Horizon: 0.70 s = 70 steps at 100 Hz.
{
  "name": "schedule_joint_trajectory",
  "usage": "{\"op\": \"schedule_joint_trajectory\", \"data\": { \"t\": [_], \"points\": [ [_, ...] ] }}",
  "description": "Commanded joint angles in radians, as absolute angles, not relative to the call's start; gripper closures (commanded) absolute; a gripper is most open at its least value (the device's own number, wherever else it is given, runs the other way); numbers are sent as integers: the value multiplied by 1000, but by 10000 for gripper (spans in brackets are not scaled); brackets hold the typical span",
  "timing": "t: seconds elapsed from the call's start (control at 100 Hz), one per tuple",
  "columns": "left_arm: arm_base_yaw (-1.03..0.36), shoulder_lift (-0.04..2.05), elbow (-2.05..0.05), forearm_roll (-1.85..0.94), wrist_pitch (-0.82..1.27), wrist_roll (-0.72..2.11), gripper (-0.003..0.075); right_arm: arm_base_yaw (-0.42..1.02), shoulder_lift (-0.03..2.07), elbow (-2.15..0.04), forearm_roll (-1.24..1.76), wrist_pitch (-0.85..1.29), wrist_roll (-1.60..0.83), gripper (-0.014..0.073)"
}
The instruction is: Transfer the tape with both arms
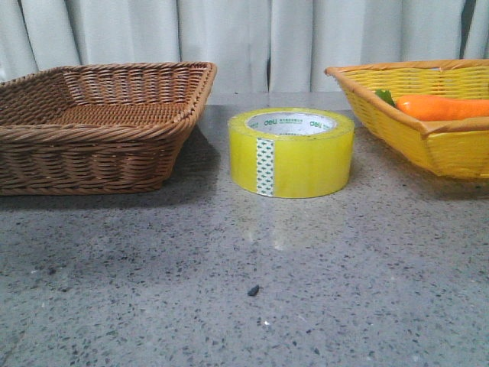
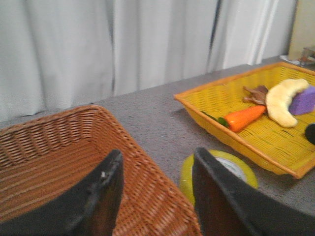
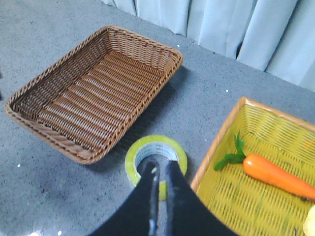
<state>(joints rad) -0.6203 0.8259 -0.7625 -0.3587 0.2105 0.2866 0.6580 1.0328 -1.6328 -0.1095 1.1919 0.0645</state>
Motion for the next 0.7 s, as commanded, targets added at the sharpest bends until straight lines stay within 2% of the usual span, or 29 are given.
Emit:
{"op": "schedule_joint_trajectory", "data": {
  "t": [0.0, 0.32, 0.69],
  "points": [
    [-710, 890, -802, -338, 80, 287, 416, 655, 975, -1599, -130, 1122, 62, 666],
    [-907, 1163, -919, -301, 65, 287, 416, 655, 746, -1363, -150, 953, 77, 666],
    [-934, 1387, -1051, -271, 95, 287, 416, 655, 597, -1190, -279, 982, 150, 666]
  ]
}}
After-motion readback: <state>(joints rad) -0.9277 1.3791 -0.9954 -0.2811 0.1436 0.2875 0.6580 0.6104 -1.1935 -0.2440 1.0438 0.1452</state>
